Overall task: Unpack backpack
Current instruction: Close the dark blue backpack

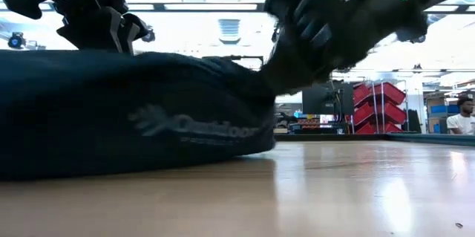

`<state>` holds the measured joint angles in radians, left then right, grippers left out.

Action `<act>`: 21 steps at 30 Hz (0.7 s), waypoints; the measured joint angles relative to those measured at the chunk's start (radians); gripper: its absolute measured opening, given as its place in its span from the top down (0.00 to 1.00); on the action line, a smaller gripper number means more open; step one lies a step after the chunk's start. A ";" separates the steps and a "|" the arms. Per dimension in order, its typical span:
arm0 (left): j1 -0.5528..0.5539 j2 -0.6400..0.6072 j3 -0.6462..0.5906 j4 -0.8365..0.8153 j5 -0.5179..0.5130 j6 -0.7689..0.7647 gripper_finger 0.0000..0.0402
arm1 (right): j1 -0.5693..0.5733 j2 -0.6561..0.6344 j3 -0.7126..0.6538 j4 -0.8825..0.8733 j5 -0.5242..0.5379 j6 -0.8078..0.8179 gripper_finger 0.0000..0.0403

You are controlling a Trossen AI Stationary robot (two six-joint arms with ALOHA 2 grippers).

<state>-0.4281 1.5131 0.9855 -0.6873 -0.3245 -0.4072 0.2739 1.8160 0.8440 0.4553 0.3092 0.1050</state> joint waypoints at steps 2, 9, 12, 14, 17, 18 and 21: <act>-0.004 0.000 0.001 0.003 0.007 0.000 0.81 | -0.036 0.000 0.000 -0.016 0.073 -0.035 1.00; -0.007 0.003 0.117 -0.046 0.070 0.093 0.81 | -0.110 -0.019 0.000 -0.043 0.043 -0.135 1.00; 0.019 0.000 0.179 -0.044 -0.005 0.218 0.81 | -0.112 -0.019 0.000 -0.063 0.018 -0.159 1.00; 0.061 0.002 0.208 -0.038 -0.061 0.297 0.81 | -0.111 -0.020 0.000 -0.065 0.013 -0.169 1.00; 0.165 0.007 0.217 -0.015 -0.095 0.380 0.81 | -0.111 -0.022 0.000 -0.087 0.006 -0.168 1.00; 0.207 0.010 0.209 0.007 -0.087 0.400 0.81 | -0.111 -0.026 0.000 -0.100 0.006 -0.168 1.00; 0.337 0.028 0.166 0.047 0.018 0.456 0.81 | -0.109 -0.037 0.000 -0.137 0.005 -0.154 1.00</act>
<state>-0.0915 1.5412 1.1515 -0.6398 -0.3064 0.0490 0.1650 1.7794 0.8440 0.3179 0.3145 -0.0486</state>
